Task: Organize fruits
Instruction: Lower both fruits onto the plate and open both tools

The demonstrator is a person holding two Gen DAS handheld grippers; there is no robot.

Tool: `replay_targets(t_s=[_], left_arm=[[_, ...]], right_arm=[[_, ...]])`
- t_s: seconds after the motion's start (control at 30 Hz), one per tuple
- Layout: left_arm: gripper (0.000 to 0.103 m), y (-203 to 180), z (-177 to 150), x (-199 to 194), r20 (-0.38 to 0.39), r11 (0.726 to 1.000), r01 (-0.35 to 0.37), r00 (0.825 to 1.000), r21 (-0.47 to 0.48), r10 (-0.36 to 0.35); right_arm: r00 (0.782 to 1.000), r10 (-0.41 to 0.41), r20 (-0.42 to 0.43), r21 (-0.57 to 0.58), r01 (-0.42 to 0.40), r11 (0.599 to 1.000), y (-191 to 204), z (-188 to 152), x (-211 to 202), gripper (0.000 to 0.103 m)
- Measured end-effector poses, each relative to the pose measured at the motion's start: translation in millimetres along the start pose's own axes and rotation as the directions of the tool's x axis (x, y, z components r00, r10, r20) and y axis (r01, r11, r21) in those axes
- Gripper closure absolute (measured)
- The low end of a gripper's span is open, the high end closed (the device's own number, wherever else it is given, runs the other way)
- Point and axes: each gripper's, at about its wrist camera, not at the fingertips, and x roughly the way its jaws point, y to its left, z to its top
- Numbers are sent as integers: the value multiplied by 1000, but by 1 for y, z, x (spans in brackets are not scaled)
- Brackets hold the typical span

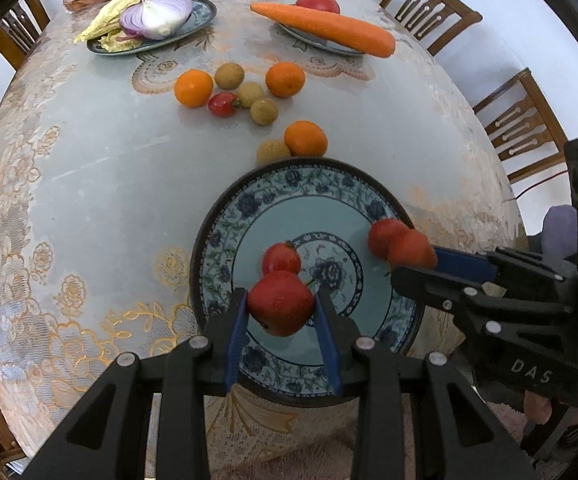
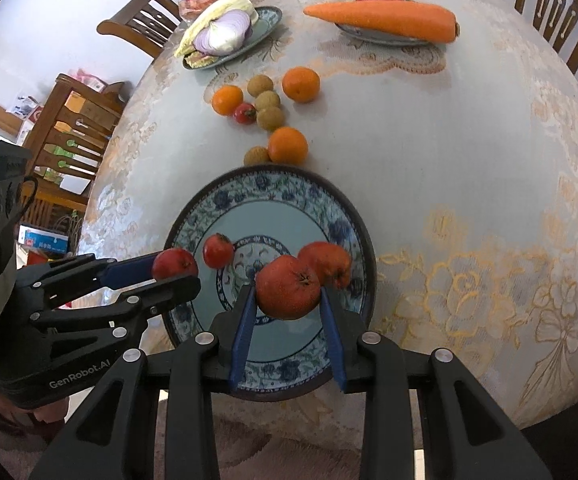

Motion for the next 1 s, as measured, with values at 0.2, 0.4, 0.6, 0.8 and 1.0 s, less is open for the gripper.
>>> replay_targets(t_s=[0.2, 0.4, 0.6, 0.8, 1.0], left_arm=[[69, -5, -1, 7, -25, 1000, 0, 1000, 27, 1], [69, -7, -1, 14, -49, 999, -2, 999, 37, 4], [69, -7, 2, 20, -66, 999, 0, 998, 37, 2], [69, -6, 2, 24, -80, 1000, 2, 997, 30, 1], [69, -7, 2, 26, -84, 1000, 0, 996, 28, 3]], right_arm=[[1000, -5, -31, 17, 5, 1000, -2, -3, 8, 69], [998, -19, -64, 5, 19, 1000, 1, -5, 17, 69], [996, -26, -88, 8, 27, 1000, 0, -5, 22, 69], [994, -33, -102, 6, 33, 999, -1, -5, 24, 69], [993, -38, -111, 6, 38, 999, -1, -5, 28, 69]])
